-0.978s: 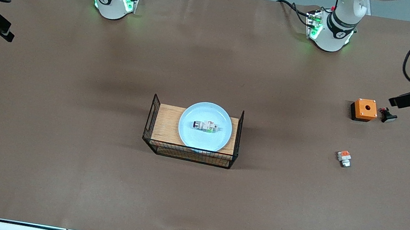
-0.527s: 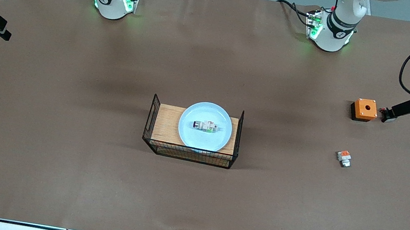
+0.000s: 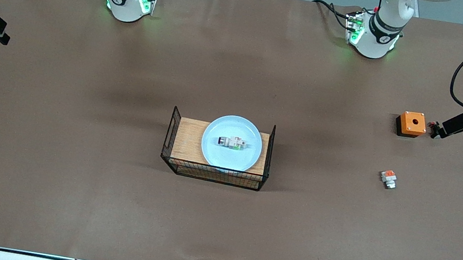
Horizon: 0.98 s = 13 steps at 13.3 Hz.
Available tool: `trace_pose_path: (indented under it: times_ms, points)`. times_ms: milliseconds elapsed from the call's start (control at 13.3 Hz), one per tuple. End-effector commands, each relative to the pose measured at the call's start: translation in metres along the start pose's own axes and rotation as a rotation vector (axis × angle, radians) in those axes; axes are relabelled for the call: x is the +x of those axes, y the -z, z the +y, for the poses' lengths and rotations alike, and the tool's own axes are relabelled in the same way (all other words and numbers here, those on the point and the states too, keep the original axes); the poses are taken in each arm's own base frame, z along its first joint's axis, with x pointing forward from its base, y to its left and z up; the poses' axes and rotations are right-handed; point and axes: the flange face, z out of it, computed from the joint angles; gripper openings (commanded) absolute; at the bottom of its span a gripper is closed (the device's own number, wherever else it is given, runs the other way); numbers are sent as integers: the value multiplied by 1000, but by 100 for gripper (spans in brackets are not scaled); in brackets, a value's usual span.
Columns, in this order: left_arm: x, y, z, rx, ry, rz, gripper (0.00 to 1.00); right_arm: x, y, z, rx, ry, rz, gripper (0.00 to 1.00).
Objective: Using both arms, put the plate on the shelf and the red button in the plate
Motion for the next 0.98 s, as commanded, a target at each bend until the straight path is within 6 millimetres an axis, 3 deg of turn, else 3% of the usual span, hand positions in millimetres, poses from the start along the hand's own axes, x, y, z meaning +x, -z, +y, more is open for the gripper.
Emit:
trace_pose_path:
  times_ms: [0,376,903]
  points:
    - [-3,19,-11,9,-149,5,100,-8,3,-1,-14,10,5,100]
    - [-5,34,-8,15,-205,19,100,-11,2,-2,-4,9,-7,100]
    - [-4,34,-5,16,-209,19,100,-13,-3,-2,0,6,-31,100]
